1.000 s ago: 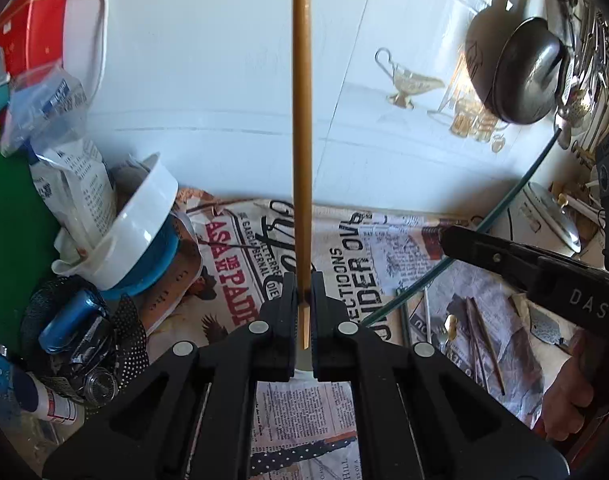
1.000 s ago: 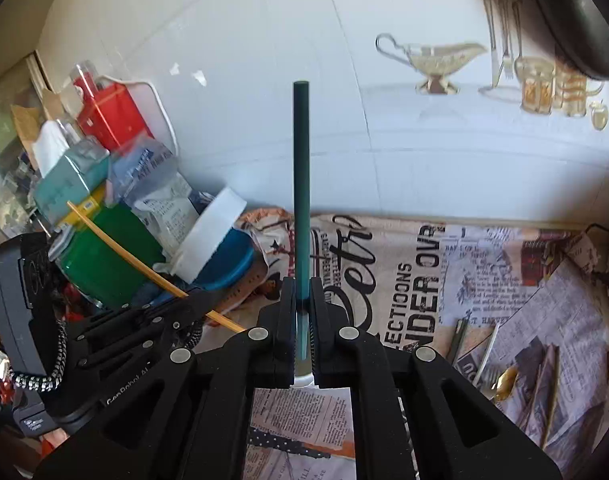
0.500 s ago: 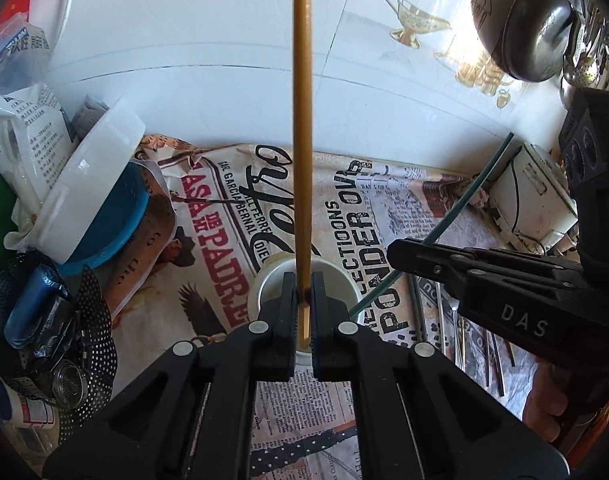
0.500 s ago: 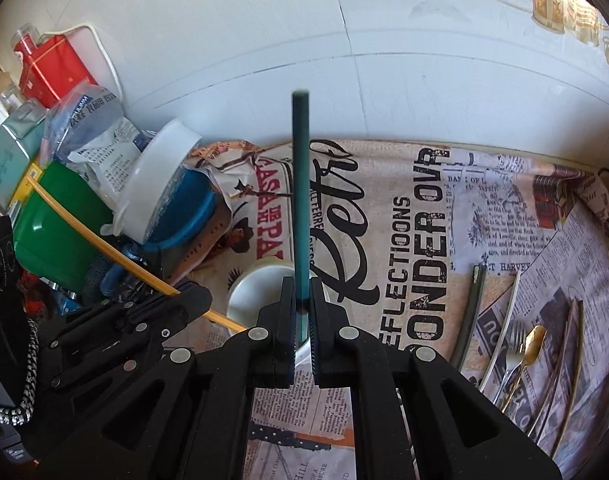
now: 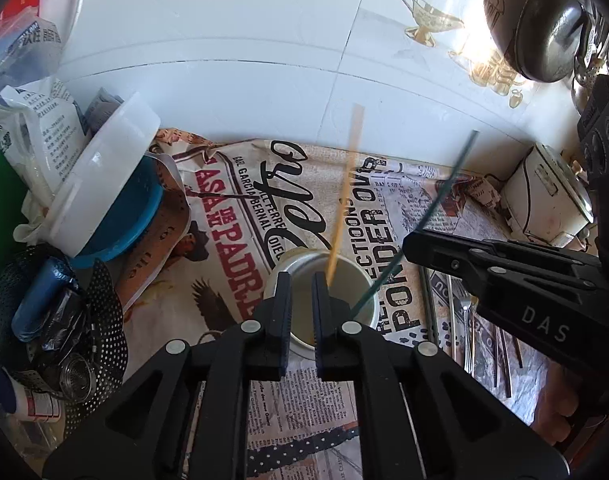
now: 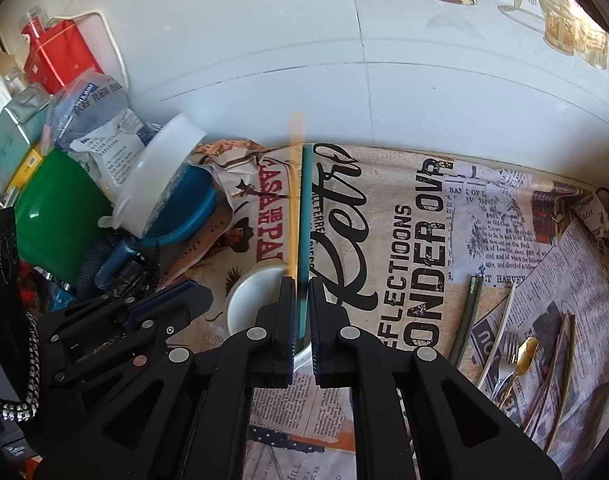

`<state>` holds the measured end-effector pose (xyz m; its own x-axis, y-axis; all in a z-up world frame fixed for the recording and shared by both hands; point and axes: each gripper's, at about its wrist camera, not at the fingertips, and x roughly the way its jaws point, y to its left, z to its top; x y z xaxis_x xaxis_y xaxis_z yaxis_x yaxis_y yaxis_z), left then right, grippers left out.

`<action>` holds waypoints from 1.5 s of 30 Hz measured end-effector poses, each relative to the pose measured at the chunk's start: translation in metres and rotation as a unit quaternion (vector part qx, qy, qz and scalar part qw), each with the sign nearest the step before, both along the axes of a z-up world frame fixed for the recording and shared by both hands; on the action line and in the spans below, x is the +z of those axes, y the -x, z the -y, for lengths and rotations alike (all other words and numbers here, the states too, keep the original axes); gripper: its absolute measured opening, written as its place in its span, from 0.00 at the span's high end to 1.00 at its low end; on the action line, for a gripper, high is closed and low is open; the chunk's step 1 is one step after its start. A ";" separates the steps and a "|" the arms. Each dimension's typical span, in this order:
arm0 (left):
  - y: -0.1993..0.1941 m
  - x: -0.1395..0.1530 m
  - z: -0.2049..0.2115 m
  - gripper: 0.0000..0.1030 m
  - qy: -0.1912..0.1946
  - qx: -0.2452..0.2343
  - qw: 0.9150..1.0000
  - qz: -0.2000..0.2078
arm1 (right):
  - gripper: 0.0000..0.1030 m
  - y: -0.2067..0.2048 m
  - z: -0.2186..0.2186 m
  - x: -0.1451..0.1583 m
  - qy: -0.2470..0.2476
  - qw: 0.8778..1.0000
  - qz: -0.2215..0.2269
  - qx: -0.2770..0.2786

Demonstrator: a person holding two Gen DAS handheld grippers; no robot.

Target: Organize utensils

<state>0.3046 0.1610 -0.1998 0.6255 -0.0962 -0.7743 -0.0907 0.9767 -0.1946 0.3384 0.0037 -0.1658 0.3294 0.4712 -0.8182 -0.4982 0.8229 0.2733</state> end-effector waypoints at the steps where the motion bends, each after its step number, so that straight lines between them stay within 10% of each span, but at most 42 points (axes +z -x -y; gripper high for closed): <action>1: 0.002 0.002 0.000 0.93 -0.001 0.002 1.000 0.001 | 0.89 0.001 0.001 0.003 -0.003 1.000 0.000 0.002; 26: 0.039 0.090 0.078 0.55 -0.049 0.028 0.993 0.100 | 0.58 0.041 0.096 0.085 -0.044 0.992 0.115 0.021; 45: -0.004 0.014 0.185 0.51 -0.043 0.002 0.999 0.002 | 0.58 0.013 0.249 0.013 0.035 0.995 0.029 -0.085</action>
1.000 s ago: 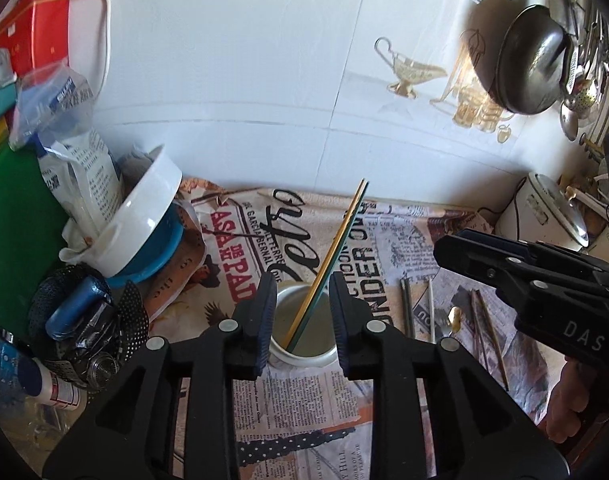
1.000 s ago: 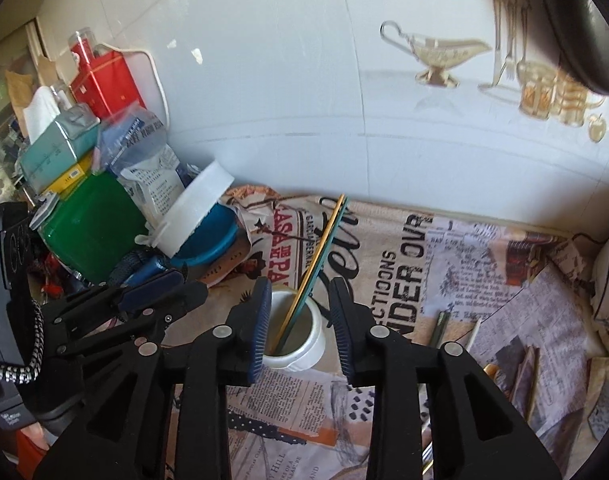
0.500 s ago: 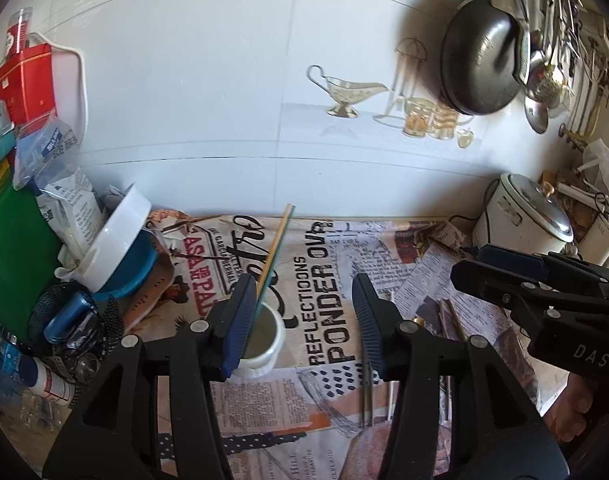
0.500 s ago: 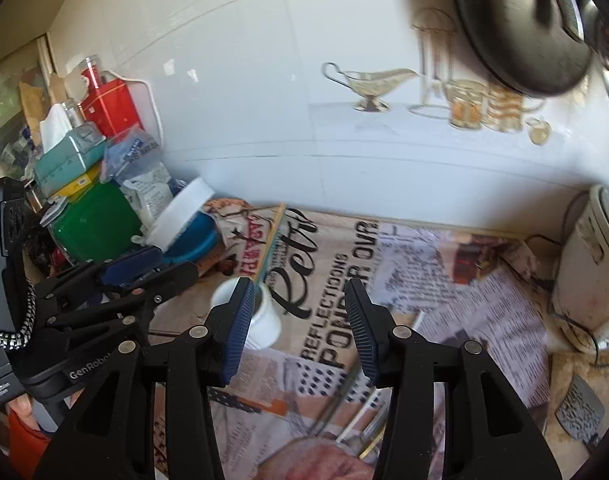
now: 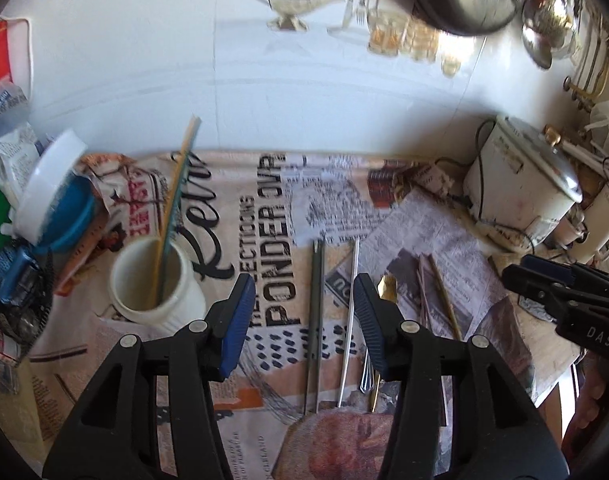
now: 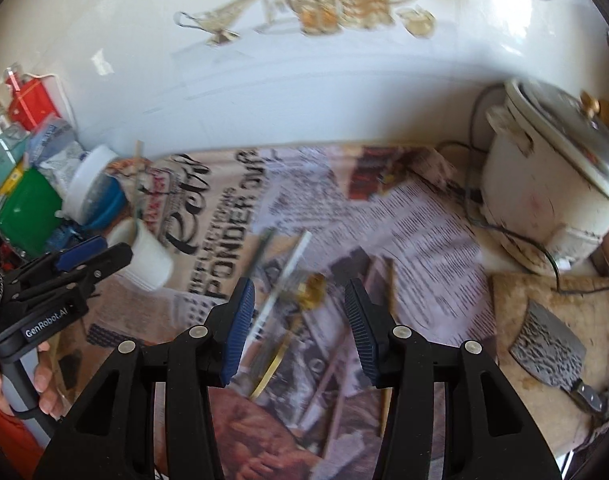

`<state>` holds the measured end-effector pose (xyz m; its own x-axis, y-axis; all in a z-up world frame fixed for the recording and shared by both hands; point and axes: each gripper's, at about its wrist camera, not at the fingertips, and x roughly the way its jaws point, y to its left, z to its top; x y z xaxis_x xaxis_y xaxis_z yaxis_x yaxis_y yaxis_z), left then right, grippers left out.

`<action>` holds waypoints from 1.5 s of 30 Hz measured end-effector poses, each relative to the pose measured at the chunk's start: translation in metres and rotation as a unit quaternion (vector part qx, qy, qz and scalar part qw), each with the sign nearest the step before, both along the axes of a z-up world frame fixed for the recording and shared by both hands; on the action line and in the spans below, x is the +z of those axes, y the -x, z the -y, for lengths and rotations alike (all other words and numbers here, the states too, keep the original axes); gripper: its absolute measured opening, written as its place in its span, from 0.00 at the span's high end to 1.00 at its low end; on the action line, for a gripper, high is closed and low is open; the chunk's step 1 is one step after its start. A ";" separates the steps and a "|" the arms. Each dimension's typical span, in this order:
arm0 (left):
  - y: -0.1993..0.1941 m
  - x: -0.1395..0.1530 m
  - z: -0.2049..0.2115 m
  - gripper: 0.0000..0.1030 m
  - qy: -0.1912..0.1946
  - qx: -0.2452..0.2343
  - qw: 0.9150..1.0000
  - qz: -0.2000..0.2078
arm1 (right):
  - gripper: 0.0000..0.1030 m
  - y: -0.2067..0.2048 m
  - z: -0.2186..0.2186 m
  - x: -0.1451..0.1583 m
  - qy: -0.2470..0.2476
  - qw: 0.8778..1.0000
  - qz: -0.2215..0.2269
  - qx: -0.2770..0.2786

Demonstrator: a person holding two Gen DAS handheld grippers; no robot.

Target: Organize utensils

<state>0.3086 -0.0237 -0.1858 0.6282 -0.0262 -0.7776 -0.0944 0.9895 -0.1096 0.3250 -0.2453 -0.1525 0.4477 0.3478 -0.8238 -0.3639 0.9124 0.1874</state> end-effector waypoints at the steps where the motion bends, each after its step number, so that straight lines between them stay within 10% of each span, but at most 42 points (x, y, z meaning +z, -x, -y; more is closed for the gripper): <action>1: -0.005 -0.010 0.005 0.51 -0.001 0.001 1.000 -0.013 | 0.58 -0.003 0.008 -0.008 0.004 1.000 -0.009 -0.005; 15: -0.054 -0.122 0.056 0.52 0.022 -0.036 0.988 -0.149 | 0.58 -0.031 0.060 -0.103 0.020 0.991 -0.130 -0.034; 21: -0.072 -0.141 0.078 0.75 0.038 -0.070 0.983 -0.165 | 0.58 -0.036 0.060 -0.116 0.005 0.989 -0.148 -0.024; 45: -0.080 -0.133 0.063 0.92 0.048 -0.031 0.991 -0.123 | 0.58 -0.058 0.022 -0.128 -0.049 0.985 -0.161 0.019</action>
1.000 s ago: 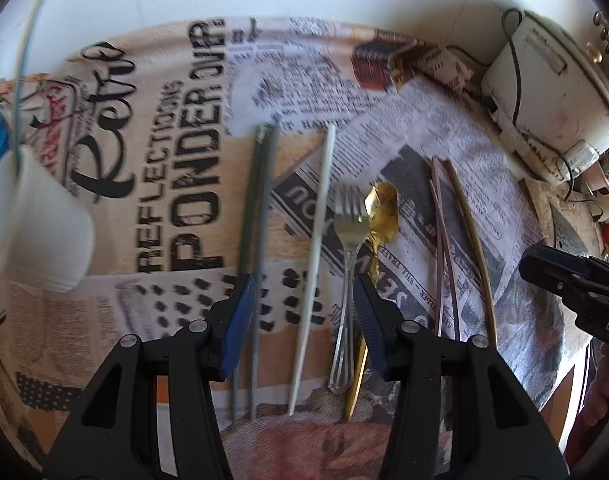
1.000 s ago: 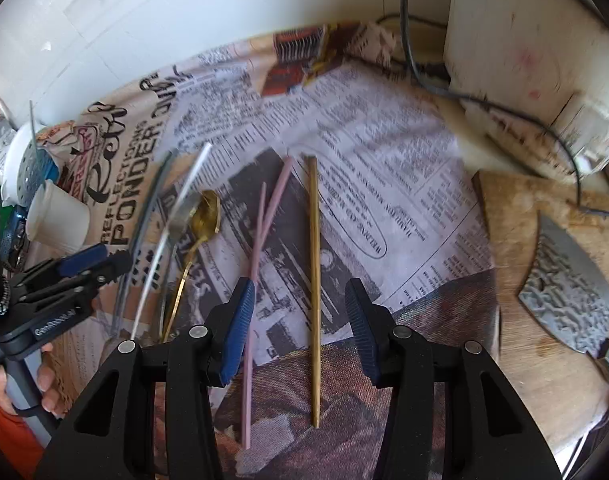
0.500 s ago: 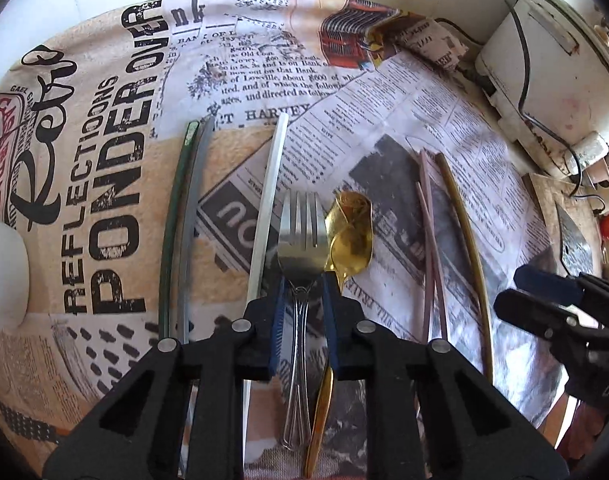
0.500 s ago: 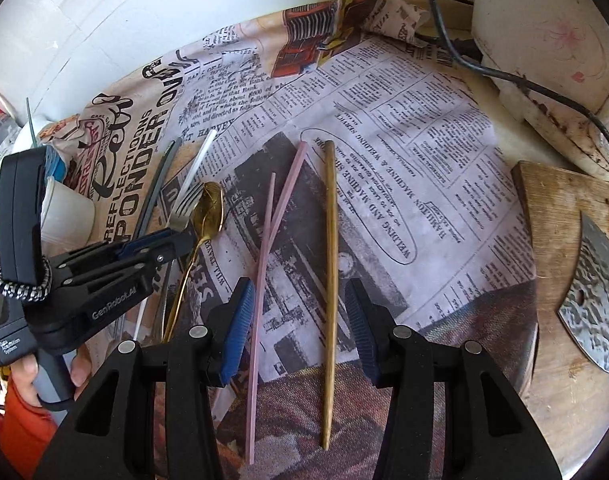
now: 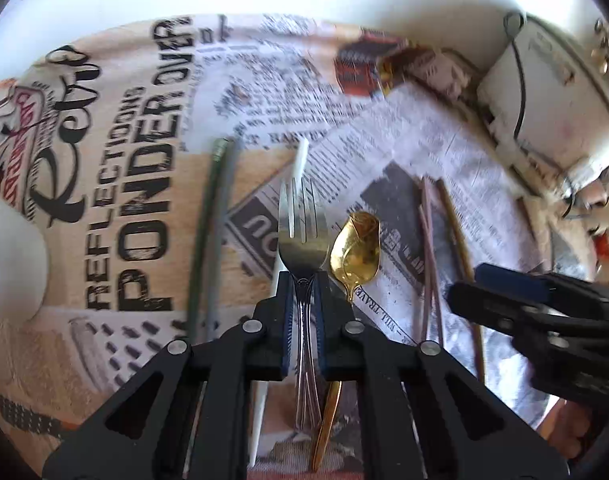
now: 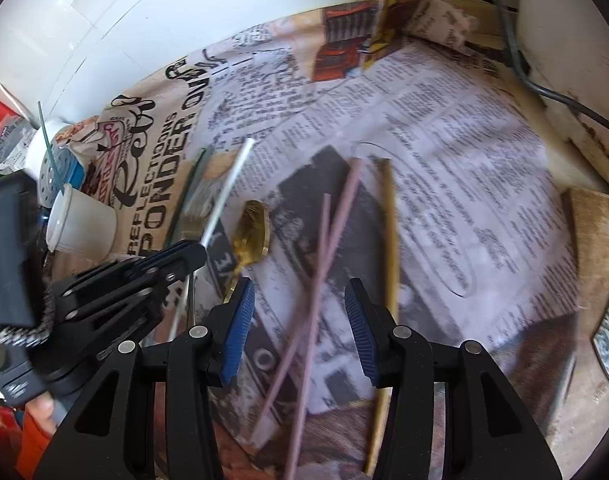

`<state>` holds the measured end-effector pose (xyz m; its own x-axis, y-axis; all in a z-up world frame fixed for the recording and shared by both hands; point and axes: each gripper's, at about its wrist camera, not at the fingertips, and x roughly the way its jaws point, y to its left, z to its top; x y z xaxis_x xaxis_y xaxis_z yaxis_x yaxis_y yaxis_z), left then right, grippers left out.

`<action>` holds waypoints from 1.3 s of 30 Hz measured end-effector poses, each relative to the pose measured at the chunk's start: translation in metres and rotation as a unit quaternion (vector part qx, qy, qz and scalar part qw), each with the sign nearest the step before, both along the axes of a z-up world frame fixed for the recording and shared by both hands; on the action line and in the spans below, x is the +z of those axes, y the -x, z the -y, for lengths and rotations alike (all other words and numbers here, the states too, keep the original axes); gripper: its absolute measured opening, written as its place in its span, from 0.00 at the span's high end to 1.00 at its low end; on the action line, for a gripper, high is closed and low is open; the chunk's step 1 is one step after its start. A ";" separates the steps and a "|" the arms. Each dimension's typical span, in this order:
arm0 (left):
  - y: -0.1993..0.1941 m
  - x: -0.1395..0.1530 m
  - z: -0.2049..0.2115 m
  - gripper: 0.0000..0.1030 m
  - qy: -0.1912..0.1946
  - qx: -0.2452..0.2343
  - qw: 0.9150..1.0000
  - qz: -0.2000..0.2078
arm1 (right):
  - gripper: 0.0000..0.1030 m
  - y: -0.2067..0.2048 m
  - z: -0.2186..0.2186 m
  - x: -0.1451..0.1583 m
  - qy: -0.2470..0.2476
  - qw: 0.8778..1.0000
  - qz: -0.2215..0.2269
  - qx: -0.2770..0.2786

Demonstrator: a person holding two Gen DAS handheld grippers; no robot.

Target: Organize utensils

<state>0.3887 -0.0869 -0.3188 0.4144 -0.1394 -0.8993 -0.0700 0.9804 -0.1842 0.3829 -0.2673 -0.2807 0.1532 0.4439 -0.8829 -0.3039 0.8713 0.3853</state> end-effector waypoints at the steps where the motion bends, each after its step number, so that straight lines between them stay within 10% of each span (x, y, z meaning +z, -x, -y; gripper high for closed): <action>1: 0.005 0.006 -0.004 0.92 0.002 0.006 1.000 0.006 | 0.58 -0.001 -0.004 -0.001 0.000 1.000 0.001 0.004; 28: 0.059 0.028 -0.066 1.00 0.036 0.094 0.994 0.034 | 0.70 -0.005 -0.097 -0.026 0.117 0.988 0.098 0.038; 32: 0.059 0.015 -0.081 0.82 0.038 0.118 0.992 0.007 | 0.94 -0.011 -0.090 -0.022 0.092 0.992 0.084 0.036; 39: 0.039 -0.002 -0.096 0.67 0.034 0.146 0.989 -0.014 | 0.95 -0.006 -0.080 -0.020 0.081 0.994 0.066 0.028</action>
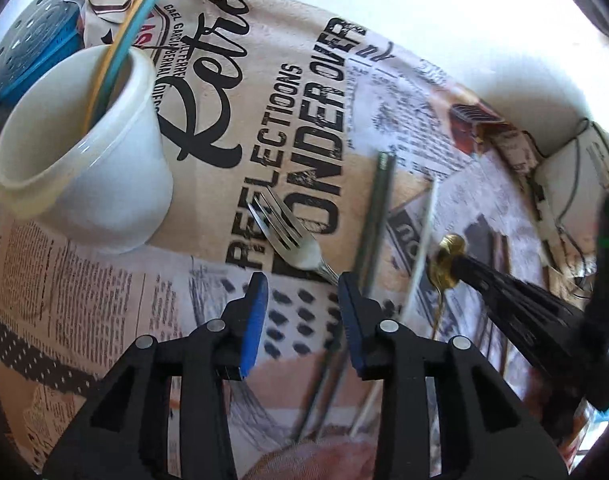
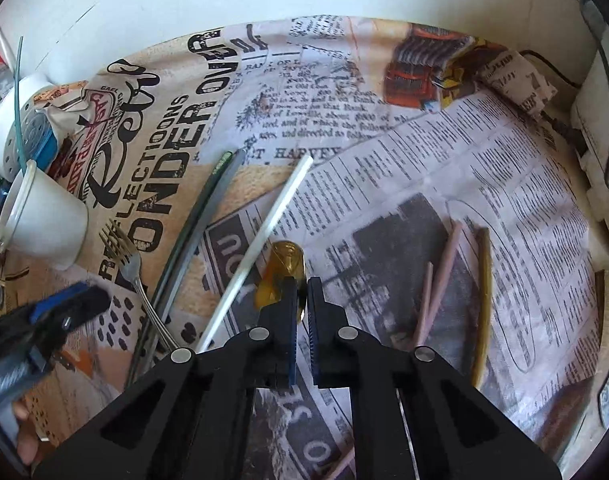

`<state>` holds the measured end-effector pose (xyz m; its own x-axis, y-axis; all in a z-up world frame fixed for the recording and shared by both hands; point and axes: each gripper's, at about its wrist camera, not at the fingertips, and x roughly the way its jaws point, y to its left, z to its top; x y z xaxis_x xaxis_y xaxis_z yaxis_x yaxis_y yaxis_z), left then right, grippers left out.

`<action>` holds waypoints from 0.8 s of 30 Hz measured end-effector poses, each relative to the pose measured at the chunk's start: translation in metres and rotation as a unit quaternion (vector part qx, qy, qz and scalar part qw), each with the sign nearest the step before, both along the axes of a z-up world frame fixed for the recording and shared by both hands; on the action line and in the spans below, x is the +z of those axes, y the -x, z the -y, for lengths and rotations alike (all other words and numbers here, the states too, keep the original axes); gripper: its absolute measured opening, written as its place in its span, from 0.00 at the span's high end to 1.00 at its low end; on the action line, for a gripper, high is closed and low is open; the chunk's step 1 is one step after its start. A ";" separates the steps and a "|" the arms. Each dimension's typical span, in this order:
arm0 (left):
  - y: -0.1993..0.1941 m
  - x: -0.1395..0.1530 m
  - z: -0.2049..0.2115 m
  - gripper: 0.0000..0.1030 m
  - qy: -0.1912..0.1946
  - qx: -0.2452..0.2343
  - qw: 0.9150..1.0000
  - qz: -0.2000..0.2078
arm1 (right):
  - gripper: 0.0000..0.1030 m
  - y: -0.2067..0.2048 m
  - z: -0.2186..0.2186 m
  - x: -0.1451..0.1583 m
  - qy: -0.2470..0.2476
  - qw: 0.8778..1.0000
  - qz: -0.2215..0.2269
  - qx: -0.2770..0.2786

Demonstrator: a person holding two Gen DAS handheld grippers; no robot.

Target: Organize utensils

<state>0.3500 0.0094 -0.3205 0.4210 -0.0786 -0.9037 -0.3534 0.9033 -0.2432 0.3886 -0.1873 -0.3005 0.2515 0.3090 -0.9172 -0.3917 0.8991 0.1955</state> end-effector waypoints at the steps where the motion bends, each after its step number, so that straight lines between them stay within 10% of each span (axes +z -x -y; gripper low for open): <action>1: -0.005 -0.003 -0.002 0.67 0.003 0.002 1.000 -0.006 | 0.95 0.001 0.002 0.001 -0.002 1.000 -0.003 0.001; 24: -0.083 -0.018 0.035 0.70 -0.070 -0.052 0.996 0.007 | 0.94 0.020 0.069 0.016 -0.007 0.999 -0.028 -0.032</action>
